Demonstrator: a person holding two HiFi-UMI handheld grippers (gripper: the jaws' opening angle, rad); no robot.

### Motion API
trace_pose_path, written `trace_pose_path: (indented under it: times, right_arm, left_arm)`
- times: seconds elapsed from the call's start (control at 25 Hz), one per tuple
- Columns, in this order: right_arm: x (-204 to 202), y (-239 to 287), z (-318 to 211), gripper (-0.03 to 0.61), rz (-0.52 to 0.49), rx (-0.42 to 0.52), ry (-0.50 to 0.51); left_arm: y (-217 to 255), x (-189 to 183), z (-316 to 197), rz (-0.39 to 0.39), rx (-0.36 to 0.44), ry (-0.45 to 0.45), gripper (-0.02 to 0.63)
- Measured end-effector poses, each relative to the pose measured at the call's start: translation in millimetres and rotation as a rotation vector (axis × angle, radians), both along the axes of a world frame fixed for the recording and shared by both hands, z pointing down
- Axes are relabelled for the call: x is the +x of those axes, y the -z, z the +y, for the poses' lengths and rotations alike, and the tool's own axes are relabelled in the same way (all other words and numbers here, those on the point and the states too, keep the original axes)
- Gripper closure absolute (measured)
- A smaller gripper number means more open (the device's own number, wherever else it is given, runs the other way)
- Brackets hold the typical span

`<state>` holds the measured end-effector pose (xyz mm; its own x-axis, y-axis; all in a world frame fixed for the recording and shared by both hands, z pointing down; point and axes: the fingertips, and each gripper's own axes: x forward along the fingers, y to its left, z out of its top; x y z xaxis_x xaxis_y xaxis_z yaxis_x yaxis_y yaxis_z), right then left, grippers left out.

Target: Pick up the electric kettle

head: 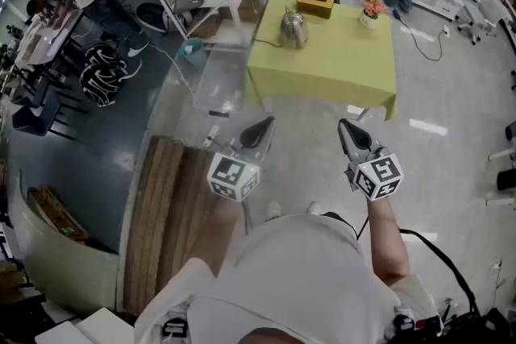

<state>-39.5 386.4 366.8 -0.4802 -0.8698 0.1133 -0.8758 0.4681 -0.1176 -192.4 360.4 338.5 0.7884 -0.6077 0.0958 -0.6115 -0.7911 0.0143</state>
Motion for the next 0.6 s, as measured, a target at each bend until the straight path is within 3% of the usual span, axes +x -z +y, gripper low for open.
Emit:
trace_pose_path:
  times: [0.6]
  right_arm:
    - [-1.2,3.9,6.3,0.575,-0.002,-0.001,0.011]
  left_arm:
    - [0.9,2.1,7.3,-0.006,-0.004,0.0,0.609]
